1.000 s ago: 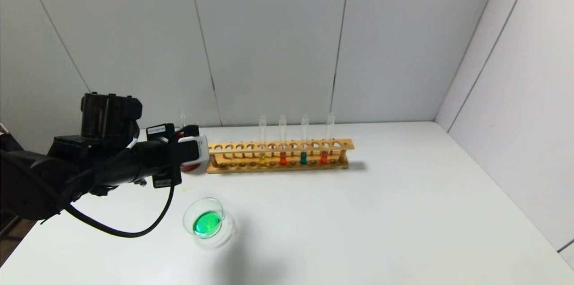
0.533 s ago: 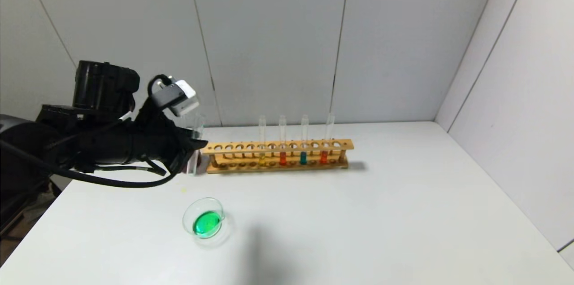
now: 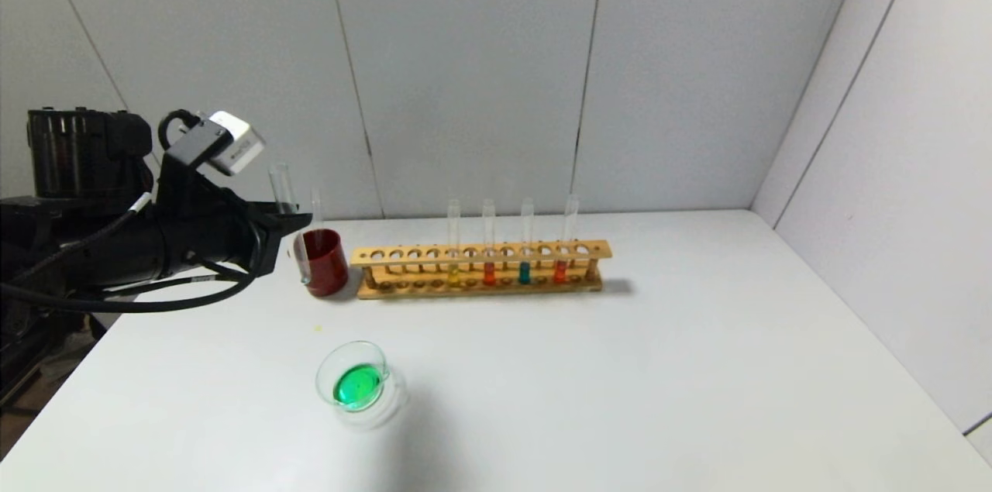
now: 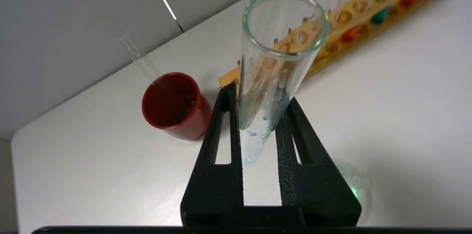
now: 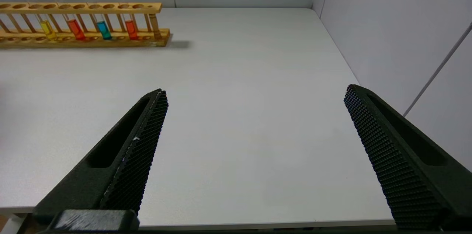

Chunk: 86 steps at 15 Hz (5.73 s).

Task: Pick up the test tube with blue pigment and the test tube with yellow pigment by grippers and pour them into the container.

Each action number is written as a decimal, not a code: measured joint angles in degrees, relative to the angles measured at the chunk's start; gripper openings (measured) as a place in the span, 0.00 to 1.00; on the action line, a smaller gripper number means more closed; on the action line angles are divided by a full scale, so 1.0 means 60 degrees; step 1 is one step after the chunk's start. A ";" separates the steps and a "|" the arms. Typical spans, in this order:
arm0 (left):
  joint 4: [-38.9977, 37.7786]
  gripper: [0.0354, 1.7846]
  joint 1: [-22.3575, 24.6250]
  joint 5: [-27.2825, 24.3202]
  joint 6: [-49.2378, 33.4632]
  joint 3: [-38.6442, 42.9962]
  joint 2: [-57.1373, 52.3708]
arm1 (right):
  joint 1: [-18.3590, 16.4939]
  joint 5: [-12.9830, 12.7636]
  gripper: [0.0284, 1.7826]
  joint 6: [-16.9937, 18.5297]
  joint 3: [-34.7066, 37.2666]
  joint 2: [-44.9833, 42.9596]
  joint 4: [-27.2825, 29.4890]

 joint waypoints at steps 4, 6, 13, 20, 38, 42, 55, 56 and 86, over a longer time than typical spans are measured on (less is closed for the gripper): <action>-0.0593 0.16 0.0248 0.0000 -0.1664 -0.0171 0.0252 | 0.0004 -0.0004 0.98 0.0000 0.0000 0.0000 0.0000; -0.1138 0.16 0.0380 0.0010 -0.1975 -0.0305 0.0675 | 0.0000 -0.0004 0.98 0.0000 0.0000 0.0000 0.0000; -0.3005 0.16 0.1288 0.0102 -0.2930 -0.1034 0.2688 | 0.0000 0.0000 0.98 0.0000 0.0000 0.0000 0.0000; -0.3042 0.16 0.1646 0.0087 -0.2847 -0.1664 0.3836 | -0.0002 0.0000 0.98 0.0000 0.0000 0.0000 -0.0004; -0.2674 0.20 0.1896 0.0028 -0.2022 -0.2477 0.5159 | 0.0000 -0.0004 0.98 0.0000 0.0000 0.0000 0.0000; -0.3395 0.46 0.1896 0.0102 -0.1999 -0.2688 0.5472 | 0.0000 -0.0004 0.98 0.0000 0.0000 0.0000 0.0000; -0.2361 0.98 0.1802 0.0138 -0.1562 -0.2954 0.3793 | 0.0000 0.0000 0.98 0.0000 0.0000 0.0000 0.0000; -0.2058 0.98 0.1766 0.0226 -0.1518 -0.2932 0.3326 | 0.0000 0.0000 0.98 0.0000 0.0000 0.0000 0.0000; 0.3972 0.98 0.1026 0.2582 -0.1839 0.7897 -1.4842 | -0.0002 0.0000 0.98 0.0000 0.0000 0.0000 0.0000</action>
